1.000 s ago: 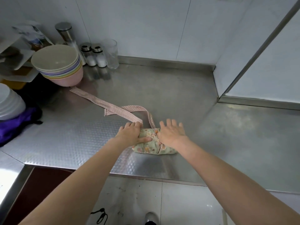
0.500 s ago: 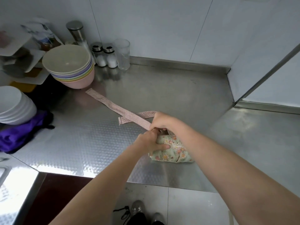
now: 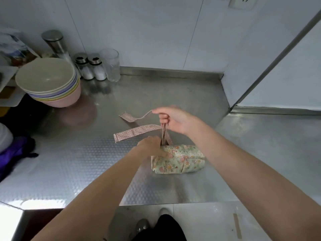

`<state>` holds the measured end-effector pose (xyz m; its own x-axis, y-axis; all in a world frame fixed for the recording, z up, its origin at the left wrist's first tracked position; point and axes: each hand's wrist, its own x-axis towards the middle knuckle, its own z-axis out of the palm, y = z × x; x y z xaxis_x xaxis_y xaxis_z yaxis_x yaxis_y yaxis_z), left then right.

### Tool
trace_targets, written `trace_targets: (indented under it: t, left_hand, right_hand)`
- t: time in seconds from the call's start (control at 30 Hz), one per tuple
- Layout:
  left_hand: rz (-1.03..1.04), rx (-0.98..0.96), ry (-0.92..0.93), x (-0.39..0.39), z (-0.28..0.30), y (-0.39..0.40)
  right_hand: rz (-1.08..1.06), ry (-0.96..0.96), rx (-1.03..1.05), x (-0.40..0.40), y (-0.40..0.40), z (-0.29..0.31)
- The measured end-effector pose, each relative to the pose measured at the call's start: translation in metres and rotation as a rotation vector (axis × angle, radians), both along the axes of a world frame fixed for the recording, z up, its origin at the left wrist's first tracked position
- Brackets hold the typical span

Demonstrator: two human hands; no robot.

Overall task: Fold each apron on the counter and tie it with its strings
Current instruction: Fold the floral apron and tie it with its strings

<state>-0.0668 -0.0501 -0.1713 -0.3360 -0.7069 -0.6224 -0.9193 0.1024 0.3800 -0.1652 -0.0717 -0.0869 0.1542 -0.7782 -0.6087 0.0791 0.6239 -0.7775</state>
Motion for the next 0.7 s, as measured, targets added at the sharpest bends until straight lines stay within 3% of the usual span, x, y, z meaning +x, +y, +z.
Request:
trace_targets:
  t: [0.07,0.23,0.37,0.7]
  left_hand:
    - [0.041,0.020,0.041,-0.003,0.002,-0.005]
    - [0.190,0.041,0.221,-0.001,0.006,-0.011]
    - [0.329,0.026,0.313,-0.002,0.006,-0.022]
    - [0.658,0.129,0.548,0.010,0.023,-0.042]
  right_hand:
    - [-0.048,0.062,-0.043,-0.006,-0.006,0.014]
    - [-0.309,-0.139,-0.025,-0.032,-0.014,0.036]
    - [-0.334,-0.181,-0.040,-0.043,-0.006,0.040]
    - [-0.729,-0.355,0.267,-0.081,0.063,-0.043]
